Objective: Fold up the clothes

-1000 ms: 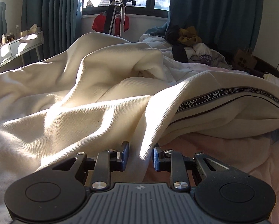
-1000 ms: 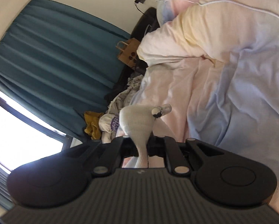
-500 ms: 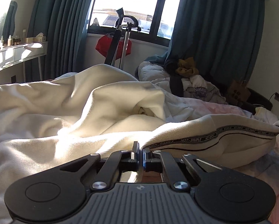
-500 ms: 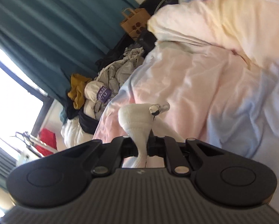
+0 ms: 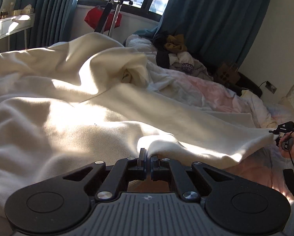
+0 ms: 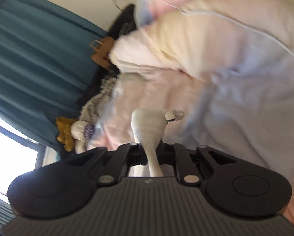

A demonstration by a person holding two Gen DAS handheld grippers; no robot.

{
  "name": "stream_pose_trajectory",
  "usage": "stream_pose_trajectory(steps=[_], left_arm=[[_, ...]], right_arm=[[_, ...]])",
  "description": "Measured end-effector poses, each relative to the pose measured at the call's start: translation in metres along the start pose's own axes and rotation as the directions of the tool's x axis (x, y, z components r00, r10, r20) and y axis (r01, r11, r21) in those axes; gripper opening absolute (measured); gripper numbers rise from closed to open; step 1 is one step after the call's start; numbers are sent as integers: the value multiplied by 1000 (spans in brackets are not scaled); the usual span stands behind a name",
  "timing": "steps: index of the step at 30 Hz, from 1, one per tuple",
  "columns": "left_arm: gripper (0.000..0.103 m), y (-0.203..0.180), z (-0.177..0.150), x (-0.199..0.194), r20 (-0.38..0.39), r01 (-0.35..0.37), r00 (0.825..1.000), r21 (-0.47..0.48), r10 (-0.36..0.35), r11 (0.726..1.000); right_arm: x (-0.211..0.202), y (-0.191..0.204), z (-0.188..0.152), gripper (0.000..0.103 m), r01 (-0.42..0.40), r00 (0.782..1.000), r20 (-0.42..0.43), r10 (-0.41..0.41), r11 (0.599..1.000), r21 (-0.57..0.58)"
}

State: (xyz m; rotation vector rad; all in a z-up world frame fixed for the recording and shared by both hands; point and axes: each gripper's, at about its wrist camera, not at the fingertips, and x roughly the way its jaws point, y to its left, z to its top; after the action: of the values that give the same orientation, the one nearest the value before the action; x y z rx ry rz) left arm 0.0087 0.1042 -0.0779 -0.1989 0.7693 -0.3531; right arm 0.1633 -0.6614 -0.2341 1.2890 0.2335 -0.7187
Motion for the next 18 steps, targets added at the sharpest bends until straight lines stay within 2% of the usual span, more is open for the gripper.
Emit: stream_pose_trajectory(steps=[2,6,8,9,10,11,13,15,16,17,18], left_arm=[[4,4,1,10,-35,-6,999,-25,5,1000],[6,16,3,12,-43,18,999,-118,-23,993],[11,23,4,11,-42,31,998,-168,-38,985],[14,25,5,8,-41,37,998,-188,-45,981],[20,26,5,5,-38,37,998,-201,-45,979],[30,27,5,1,-35,36,998,-212,-44,977],[36,30,4,-8,-35,36,998,-245,-46,969],[49,34,2,-18,-29,47,998,-290,-58,956],[61,38,0,-24,-24,61,997,-324,-72,944],[69,44,-3,-31,-17,75,996,-370,-88,926],[70,52,-6,-37,-12,75,996,-423,-88,903]], right_arm=[[0,-31,-8,17,27,999,-26,-25,996,83],[-19,-37,-17,26,40,999,3,-40,995,95],[-29,-39,-21,34,45,999,19,-47,994,98],[-33,-41,-23,42,47,998,27,-50,994,100],[-38,-42,-25,54,50,998,35,-54,994,102],[-43,-43,-27,59,52,997,43,-57,993,103],[-49,-43,-30,72,60,997,41,-64,993,101],[-48,-40,-29,74,70,997,14,-71,993,93],[-48,-39,-30,74,65,998,2,-66,994,83],[-47,-38,-31,74,59,998,-10,-58,996,73],[-45,-38,-31,74,51,998,-25,-50,997,65]])
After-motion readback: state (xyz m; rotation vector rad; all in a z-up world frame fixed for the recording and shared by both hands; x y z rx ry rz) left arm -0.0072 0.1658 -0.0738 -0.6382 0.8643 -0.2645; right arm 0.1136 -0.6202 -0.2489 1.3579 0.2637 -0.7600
